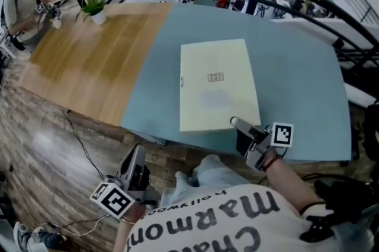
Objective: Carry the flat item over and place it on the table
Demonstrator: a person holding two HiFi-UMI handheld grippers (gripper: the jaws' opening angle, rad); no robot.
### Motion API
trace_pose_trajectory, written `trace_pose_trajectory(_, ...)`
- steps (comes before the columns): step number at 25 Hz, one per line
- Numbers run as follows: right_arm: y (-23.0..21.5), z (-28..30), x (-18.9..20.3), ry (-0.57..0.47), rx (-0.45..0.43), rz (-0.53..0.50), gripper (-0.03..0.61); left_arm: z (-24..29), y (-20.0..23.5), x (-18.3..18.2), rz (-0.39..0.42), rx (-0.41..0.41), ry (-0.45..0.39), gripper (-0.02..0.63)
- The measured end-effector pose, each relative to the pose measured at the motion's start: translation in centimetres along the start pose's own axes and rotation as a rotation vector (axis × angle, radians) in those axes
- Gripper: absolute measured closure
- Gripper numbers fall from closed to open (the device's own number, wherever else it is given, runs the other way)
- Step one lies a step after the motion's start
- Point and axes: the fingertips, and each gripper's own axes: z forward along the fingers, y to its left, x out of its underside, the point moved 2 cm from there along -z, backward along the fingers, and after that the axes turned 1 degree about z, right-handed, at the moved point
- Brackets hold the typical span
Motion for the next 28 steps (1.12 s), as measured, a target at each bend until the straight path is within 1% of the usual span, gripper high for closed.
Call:
trace_pose_trajectory(4, 0.4, -0.7, -0.7, 0.002, 0.018, -0.015, 0.278, 0.7, -0.2, 0.8, 0.001, 0.004, 0.031, 0.612)
trace_pose_trajectory(7, 0.3, -0.2, -1.0, 0.005, 0.009, 0.006, 0.278, 1.8, -0.1, 0.9, 0.000, -0.003, 0.045, 0.612)
trace_pose_trajectory(10, -0.6, 0.5, -2.2, 0.017, 0.034, 0.022, 0.278, 3.1, -0.6, 0.5, 0.011, 0.003, 0.060, 0.612)
trace_pose_trajectory(13, -1.4, 1.8, -4.0, 0.027, 0.044, 0.026, 0.278, 4.5, -0.8, -0.5, 0.019, -0.002, 0.053, 0.612)
trace_pose_trajectory(16, -1.8, 3.0, -5.5, 0.030, 0.042, 0.053, 0.278, 5.4, -0.4, -1.6, 0.005, -0.025, 0.025, 0.612)
trace_pose_trajectory(19, -2.1, 3.8, -7.0, 0.027, 0.047, 0.069, 0.278, 6.1, 0.0, -2.3, 0.000, -0.050, 0.013, 0.612)
trace_pose_trajectory(23, -2.4, 4.8, -8.1, 0.031, 0.047, 0.075, 0.278, 6.4, 0.9, -2.3, -0.020, -0.078, 0.005, 0.612)
trace_pose_trajectory(28, -3.2, 4.8, -9.0, 0.047, 0.052, 0.079, 0.278, 7.5, 0.8, -1.6, -0.028, -0.089, 0.012, 0.612)
